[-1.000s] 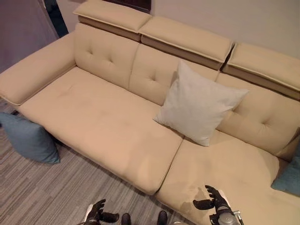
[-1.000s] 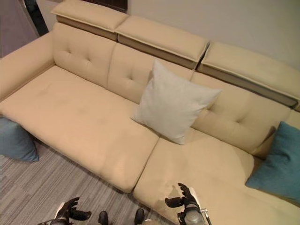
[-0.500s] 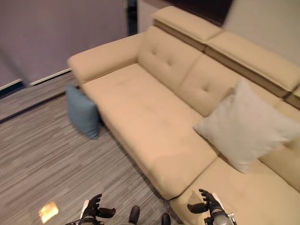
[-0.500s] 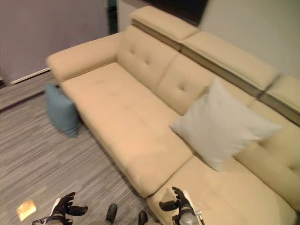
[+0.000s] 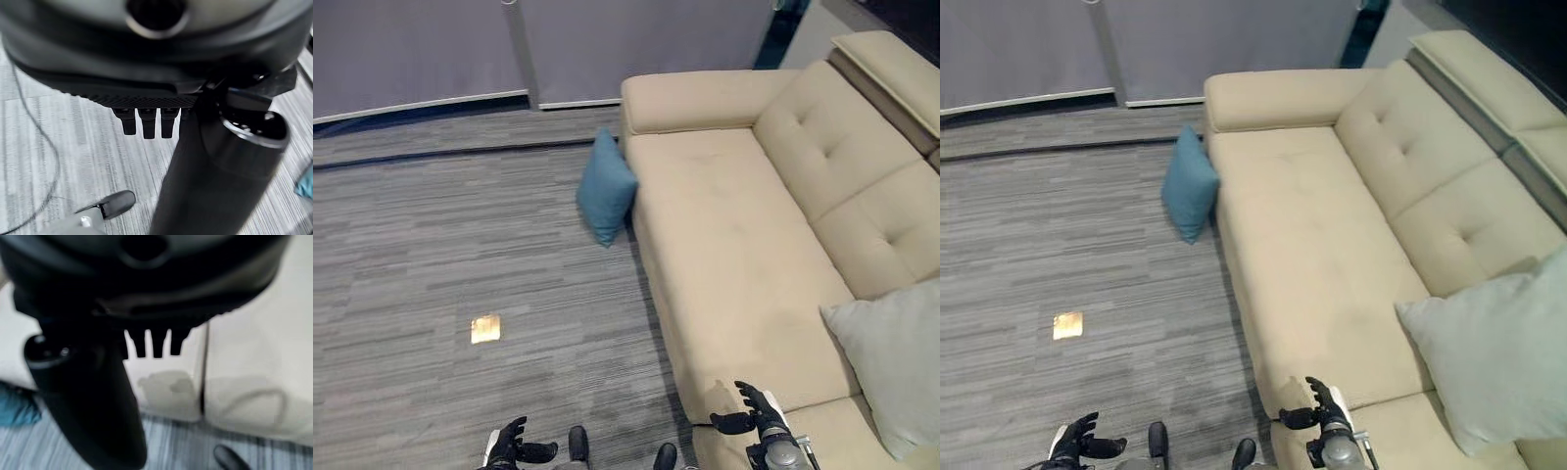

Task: Pick up all the scattered cushions and arrange them neatly on the sofa.

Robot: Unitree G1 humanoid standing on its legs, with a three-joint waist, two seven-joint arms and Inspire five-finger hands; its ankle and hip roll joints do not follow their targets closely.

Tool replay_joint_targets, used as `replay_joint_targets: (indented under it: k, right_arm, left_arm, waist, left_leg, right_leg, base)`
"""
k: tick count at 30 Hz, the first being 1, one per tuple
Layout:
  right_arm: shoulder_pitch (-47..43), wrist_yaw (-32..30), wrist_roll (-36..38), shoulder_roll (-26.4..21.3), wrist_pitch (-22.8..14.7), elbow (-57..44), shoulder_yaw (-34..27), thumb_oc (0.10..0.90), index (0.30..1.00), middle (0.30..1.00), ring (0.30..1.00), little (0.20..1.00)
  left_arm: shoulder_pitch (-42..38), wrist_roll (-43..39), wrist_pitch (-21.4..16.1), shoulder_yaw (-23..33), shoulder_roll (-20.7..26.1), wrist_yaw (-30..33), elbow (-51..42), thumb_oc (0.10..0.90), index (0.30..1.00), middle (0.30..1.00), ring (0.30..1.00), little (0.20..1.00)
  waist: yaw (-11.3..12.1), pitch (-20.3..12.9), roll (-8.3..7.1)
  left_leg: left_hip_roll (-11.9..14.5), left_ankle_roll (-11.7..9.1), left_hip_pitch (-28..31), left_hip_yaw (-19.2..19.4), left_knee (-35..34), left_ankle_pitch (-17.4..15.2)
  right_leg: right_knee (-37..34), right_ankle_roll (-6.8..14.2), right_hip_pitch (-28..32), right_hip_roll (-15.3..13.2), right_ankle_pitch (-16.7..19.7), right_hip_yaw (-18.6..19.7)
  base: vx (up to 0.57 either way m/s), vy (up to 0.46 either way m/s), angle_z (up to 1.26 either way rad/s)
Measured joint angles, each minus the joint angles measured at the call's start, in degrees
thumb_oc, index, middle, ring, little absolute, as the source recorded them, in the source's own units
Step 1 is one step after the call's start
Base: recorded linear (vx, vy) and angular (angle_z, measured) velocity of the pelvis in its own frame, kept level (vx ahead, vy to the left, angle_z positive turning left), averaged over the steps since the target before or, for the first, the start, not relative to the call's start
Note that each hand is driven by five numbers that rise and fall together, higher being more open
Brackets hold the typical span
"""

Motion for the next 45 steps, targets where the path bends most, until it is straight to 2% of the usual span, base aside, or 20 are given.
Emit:
replay_joint_targets:
  k: [6, 9, 11, 13, 14, 16, 17, 18, 23, 27, 28, 29, 32, 34, 36, 40, 41, 42, 44, 45]
  right_arm:
    - [0.3, 0.1, -0.9, 0.6, 0.8, 0.1, 1.2, 0.8, 0.9, 0.9, 0.9, 0.9]
    - [0.2, 0.1, -1.2, 1.4, 0.9, -0.3, 1.1, 0.8, 0.9, 0.9, 0.9, 0.9]
    - [1.1, 0.2, -1.2, 1.3, 0.9, -0.7, 1.3, 0.8, 0.9, 0.9, 0.9, 0.9]
    - [1.3, 0.6, -1.2, 1.7, 0.9, -0.8, 2.0, 0.8, 0.9, 0.9, 0.9, 0.9]
    - [1.2, 0.7, -1.2, 1.7, 0.9, -1.3, 3.2, 0.8, 0.9, 0.9, 0.9, 0.9]
    - [0.7, 0.7, -1.2, 1.9, 0.7, -1.4, 3.9, 0.8, 0.9, 0.9, 0.9, 0.9]
    - [0.5, 0.8, -1.2, 2.0, 0.7, -1.4, 4.0, 0.8, 0.9, 0.9, 0.9, 0.9]
    - [1.0, 0.8, -1.2, 2.1, 0.7, -0.8, 3.9, 0.8, 0.9, 0.9, 0.9, 0.9]
    - [1.6, 1.0, -1.4, 1.3, 0.9, 1.0, 3.3, 0.8, 0.9, 0.9, 0.9, 0.9]
    - [1.0, 1.0, -1.4, 1.0, 0.9, 1.3, 2.9, 0.8, 0.9, 0.9, 0.9, 0.9]
    - [0.7, 1.1, -1.4, 1.0, 0.9, 2.3, 2.9, 0.8, 0.9, 0.9, 0.9, 0.9]
    - [0.8, 1.1, -1.4, 1.0, 1.0, 2.8, 2.8, 0.8, 0.9, 0.9, 0.9, 0.9]
    - [-0.3, 0.9, -1.4, 1.1, 0.9, 3.1, 2.8, 0.8, 0.9, 0.9, 0.9, 0.9]
    - [-0.7, 0.8, -1.4, 1.1, 1.3, 3.3, 2.8, 0.8, 0.9, 0.9, 0.9, 0.9]
    - [-0.6, 0.8, -1.4, 1.0, 1.4, 3.4, 2.8, 0.8, 0.9, 0.9, 0.9, 0.9]
    - [0.2, 0.8, -1.4, 1.1, 1.5, 3.8, 2.8, 0.8, 0.9, 0.9, 0.9, 0.9]
    - [0.7, 0.8, -1.4, 1.1, 1.4, 4.0, 2.7, 0.8, 0.9, 0.9, 0.9, 0.9]
    - [1.1, 0.6, -1.4, 2.0, 1.4, 5.4, 2.2, 0.8, 0.9, 0.9, 0.9, 0.9]
    - [2.6, 0.8, -1.4, 3.5, 1.4, 5.2, 2.5, 0.8, 0.9, 0.9, 0.9, 0.9]
    - [2.6, 0.9, -1.5, 3.9, 1.6, 5.6, 2.8, 0.8, 0.9, 0.9, 0.9, 0.9]
  left_arm:
    - [1.5, 0.8, 0.3, 1.2, 0.9, -0.7, 0.6, 0.8, 0.9, 0.9, 0.9, 0.9]
    - [0.4, 0.8, 1.2, 1.4, 1.4, -0.9, 1.3, 0.8, 0.9, 0.9, 0.9, 0.9]
    - [-1.0, 0.9, 1.0, 1.1, 1.8, -0.9, 0.5, 0.8, 0.9, 0.9, 0.9, 0.9]
    - [-2.5, 0.9, 1.0, 1.3, 3.0, -0.9, 0.5, 0.8, 0.9, 0.9, 0.9, 0.9]
    - [-3.1, 0.9, 1.0, 1.3, 3.8, -0.9, 0.5, 0.8, 0.9, 0.9, 0.9, 0.9]
    - [-3.3, 0.9, 1.0, 1.2, 4.3, -0.8, 0.7, 0.8, 0.9, 0.9, 0.9, 0.9]
    - [-3.2, 0.9, 1.0, 1.2, 4.4, -0.8, 1.0, 0.8, 0.9, 0.9, 0.9, 0.9]
    - [-2.8, 0.9, 1.1, 0.8, 4.2, -0.8, 1.2, 0.8, 0.9, 0.9, 0.9, 0.9]
    - [-1.3, 3.1, 1.2, -0.1, 2.3, -1.1, 2.9, 0.8, 0.9, 0.9, 0.9, 0.9]
    - [-1.3, 3.1, 1.1, 0.0, 1.2, -1.2, 3.0, 0.8, 0.9, 0.9, 0.9, 0.9]
    - [-3.2, 3.1, 1.0, 0.1, 1.1, -1.3, 3.1, 0.8, 0.9, 0.9, 0.9, 0.9]
    - [-4.1, 3.1, 1.0, 0.1, 1.1, -1.5, 3.0, 0.8, 0.9, 0.9, 0.9, 0.9]
    - [-3.4, 3.0, 1.3, 1.4, 1.4, -1.6, 3.4, 0.8, 0.9, 0.9, 0.9, 0.9]
    - [-3.1, 3.0, 1.2, 1.8, 2.4, -1.6, 3.3, 0.8, 0.9, 0.9, 0.9, 0.9]
    - [-3.2, 3.0, 1.3, 1.8, 2.8, -1.5, 3.3, 0.8, 0.9, 0.9, 0.9, 0.9]
    - [-2.9, 3.0, 2.4, 1.7, 2.9, -1.6, 3.3, 0.8, 0.9, 0.9, 0.9, 0.9]
    - [-2.4, 3.0, 2.4, 1.5, 2.8, -1.7, 3.2, 0.8, 0.9, 0.9, 0.9, 0.9]
    - [-1.1, 3.0, 2.4, 1.1, 2.7, -1.8, 3.8, 0.8, 0.9, 0.9, 0.9, 0.9]
    - [-0.2, 3.1, 2.5, 0.8, 3.7, -1.7, 3.3, 0.8, 0.9, 0.9, 0.9, 0.9]
    - [-0.4, 3.0, 2.4, 1.0, 3.6, -1.8, 3.4, 0.8, 0.9, 0.9, 0.9, 0.9]
  waist:
    - [0.1, -0.9, -1.67]
    - [-0.2, -0.9, -2.26]
    - [-0.6, -0.8, -1.52]
    - [-0.9, -0.9, -2.24]
    - [-1.5, -0.8, -2.57]
    - [-1.7, -0.7, -2.6]
    - [-1.7, -0.6, -2.54]
    - [-1.9, -0.3, -2.21]
    - [-3.4, 0.8, 0.33]
    - [-3.4, 1.1, 0.16]
    - [-3.3, 1.6, -1.74]
    - [-3.0, 2.2, -2.9]
    - [-2.6, 2.4, -3.03]
    - [-2.7, 2.3, -3.79]
    - [-2.2, 2.3, -4.11]
    - [0.0, 2.3, -4.32]
    - [-0.1, 2.0, -3.95]
    - [-0.1, 1.1, -4.08]
    - [-0.5, -1.0, -6.06]
    - [-0.5, -0.7, -5.63]
  left_leg:
    - [-2.1, 1.1, 0.7, -0.3, -0.5, -0.4]
    - [-2.4, 2.4, 1.3, -1.0, -0.6, -1.1]
    - [-2.1, 4.1, 2.3, -4.3, -0.8, -1.6]
    - [-2.2, 4.3, 2.3, -6.5, -0.9, -1.4]
    - [-2.3, 4.4, 2.4, -8.1, -1.0, -1.4]
    - [-2.3, 4.4, 2.5, -9.1, -1.3, -1.3]
    - [-2.3, 4.2, 2.4, -9.6, -1.3, -1.3]
    - [-2.5, 3.8, 2.8, -12.2, -1.3, -1.7]
    - [-0.9, 1.0, 2.7, -16.2, 0.2, -1.8]
    - [-1.4, -2.2, -0.7, -16.3, 6.8, -2.0]
    - [-3.6, -5.7, -5.4, -15.1, 13.5, 0.1]
    - [-4.1, -6.8, -7.1, -12.9, 16.6, 0.4]
    - [-0.1, -2.5, -9.9, -3.8, 23.4, -2.8]
    - [1.5, -1.7, -10.3, -1.9, 18.2, -3.4]
    - [2.8, -2.6, -10.4, -2.0, 11.5, -2.3]
    - [3.8, -4.3, -10.3, -2.1, 6.4, -0.5]
    - [3.5, -3.4, -9.8, -2.1, 5.9, 0.0]
    - [2.2, 0.3, -7.7, -2.7, 6.3, 1.6]
    - [-0.9, 2.2, -5.6, -1.8, 5.0, 1.1]
    - [-1.3, 3.0, -3.5, -1.3, 3.1, 1.6]
  right_leg:
    - [1.8, 1.4, -0.3, -1.6, 0.5, 0.5]
    - [7.7, 2.6, -1.5, -2.9, -1.0, 1.8]
    - [19.0, 3.6, -6.4, -4.1, -6.2, 7.6]
    - [21.2, 4.1, -9.0, -1.7, -9.1, 13.8]
    - [20.5, 3.8, -10.9, 0.4, -8.9, 17.1]
    - [18.3, 1.4, -14.4, 2.5, -7.2, 18.0]
    - [16.4, 0.8, -15.9, 3.1, -5.0, 17.9]
    - [13.2, 0.2, -15.2, 3.8, 1.2, 17.9]
    - [5.6, -2.5, -7.7, 5.6, 2.4, 13.2]
    - [4.4, -3.0, -5.9, 6.0, 0.4, 13.5]
    - [3.0, -4.0, -5.4, 4.3, 0.3, 13.6]
    - [2.9, -5.4, -5.1, 3.4, 0.9, 13.3]
    - [0.4, -8.0, -2.6, 4.0, 1.4, 10.6]
    - [-1.1, -7.5, -1.6, 4.3, 0.7, 10.0]
    - [-2.0, -7.3, -0.9, 5.0, 1.1, 10.1]
    - [-3.1, -5.3, 2.3, 5.8, -0.3, 10.2]
    - [-2.7, -4.6, 3.1, 5.9, -0.7, 10.1]
    - [-0.3, -2.3, 4.8, 5.1, -3.5, 10.6]
    - [5.1, -0.2, 3.7, 1.7, -5.2, 11.9]
    - [12.5, 1.4, 0.9, 0.4, -6.9, 13.1]
  base:
    - [0.03, 0.178, 0.02]
    - [0.08, 0.133, 0.1]
    - [0.12, 0.083, 0.58]
    - [0.16, 0.065, 0.63]
    - [0.16, 0.037, 0.66]
    - [0.13, 0.011, 0.46]
    - [0.19, -0.003, 0.64]
    - [0.26, -0.024, 0.92]
    - [0.17, -0.047, 0.63]
    - [0.09, -0.054, 0.58]
    - [0.09, -0.067, 1.03]
    - [0.08, -0.05, 0.79]
    - [0.19, 0.011, 0.29]
    - [0.27, 0.066, 0.49]
    - [0.24, 0.082, 0.18]
    - [0.26, 0.155, -0.07]
    - [0.36, 0.274, -0.26]
    - [0.33, 0.317, -0.17]
    - [0.23, 0.241, -0.09]
    - [0.19, 0.214, -0.11]
